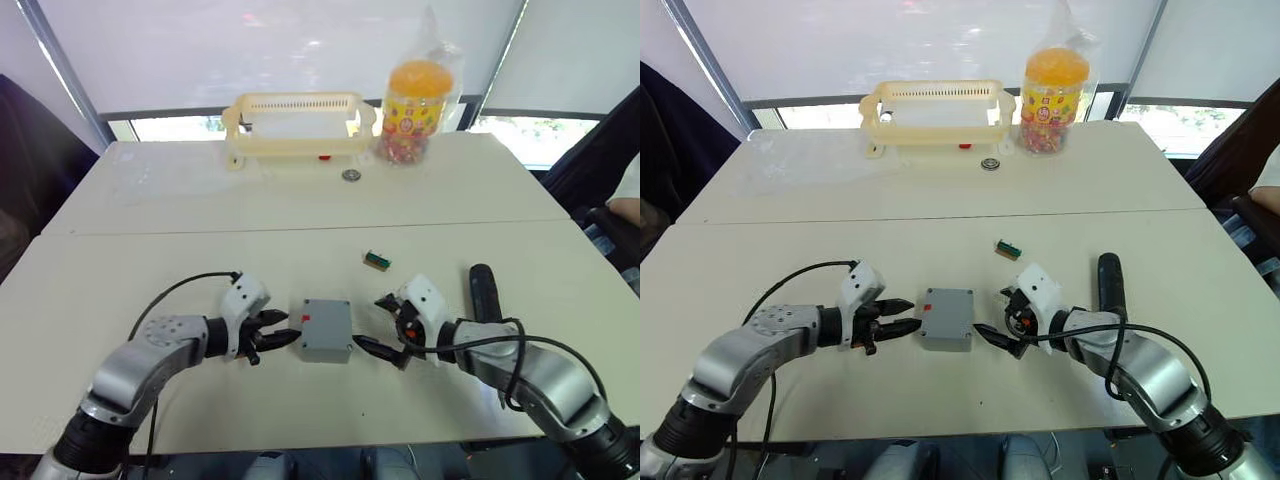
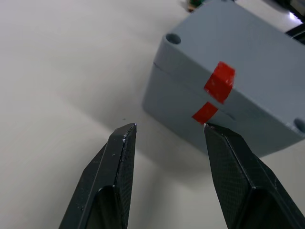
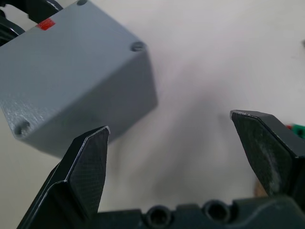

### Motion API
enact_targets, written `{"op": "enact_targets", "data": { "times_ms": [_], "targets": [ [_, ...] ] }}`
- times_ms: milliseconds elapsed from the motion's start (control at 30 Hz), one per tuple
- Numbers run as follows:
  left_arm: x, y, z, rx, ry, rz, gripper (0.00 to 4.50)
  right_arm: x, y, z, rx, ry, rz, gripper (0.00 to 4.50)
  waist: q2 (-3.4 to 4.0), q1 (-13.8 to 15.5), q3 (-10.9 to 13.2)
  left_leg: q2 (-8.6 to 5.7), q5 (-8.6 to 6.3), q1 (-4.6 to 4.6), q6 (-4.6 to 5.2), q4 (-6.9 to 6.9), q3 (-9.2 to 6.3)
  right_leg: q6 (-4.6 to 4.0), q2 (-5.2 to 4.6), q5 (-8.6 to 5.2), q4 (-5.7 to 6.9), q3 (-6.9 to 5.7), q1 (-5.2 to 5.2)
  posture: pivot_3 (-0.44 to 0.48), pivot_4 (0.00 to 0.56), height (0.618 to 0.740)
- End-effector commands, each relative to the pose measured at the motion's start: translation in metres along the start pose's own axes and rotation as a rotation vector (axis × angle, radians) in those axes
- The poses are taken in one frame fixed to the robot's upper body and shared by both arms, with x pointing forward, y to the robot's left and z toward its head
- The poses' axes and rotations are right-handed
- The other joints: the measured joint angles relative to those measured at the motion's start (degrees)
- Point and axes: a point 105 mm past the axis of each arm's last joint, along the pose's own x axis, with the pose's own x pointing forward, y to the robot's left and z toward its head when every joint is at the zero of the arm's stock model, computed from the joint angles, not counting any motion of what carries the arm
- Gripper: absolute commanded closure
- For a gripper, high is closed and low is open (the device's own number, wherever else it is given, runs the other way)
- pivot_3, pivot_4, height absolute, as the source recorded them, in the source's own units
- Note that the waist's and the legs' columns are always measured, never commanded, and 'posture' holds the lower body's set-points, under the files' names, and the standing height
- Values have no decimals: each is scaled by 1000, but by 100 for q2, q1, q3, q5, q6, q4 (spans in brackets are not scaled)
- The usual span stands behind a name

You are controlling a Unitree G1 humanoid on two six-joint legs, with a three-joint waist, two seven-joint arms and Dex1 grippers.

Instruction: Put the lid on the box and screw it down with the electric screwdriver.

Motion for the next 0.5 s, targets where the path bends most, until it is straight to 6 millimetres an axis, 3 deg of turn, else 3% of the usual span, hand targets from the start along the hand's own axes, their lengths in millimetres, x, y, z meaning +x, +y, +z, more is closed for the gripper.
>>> {"op": "enact_targets", "data": {
  "times_ms": [33,300,400,500],
  "targets": [
    [8,2,12,85,-18,-43,2218,1,14,15,-59,-48,76,61,0,-7,0,-1,0,0,0,0,0,0,0,0,0,-1,1,0,150,740],
    [21,17,18,205,-3,-95,2218,0,43,21,-54,-58,165,61,0,-18,0,0,0,0,0,0,-2,2,2,1,2,-5,-2,0,150,740],
    [25,21,18,233,8,-102,2218,-6,44,18,-58,-38,143,61,0,-6,0,-1,0,0,0,1,-1,2,0,1,2,-4,0,0,150,740],
    [15,29,14,235,18,-75,2218,-21,35,22,-65,-33,115,61,0,-11,0,-1,0,0,0,2,0,2,-1,2,2,-3,0,0,150,740]
  ]
}}
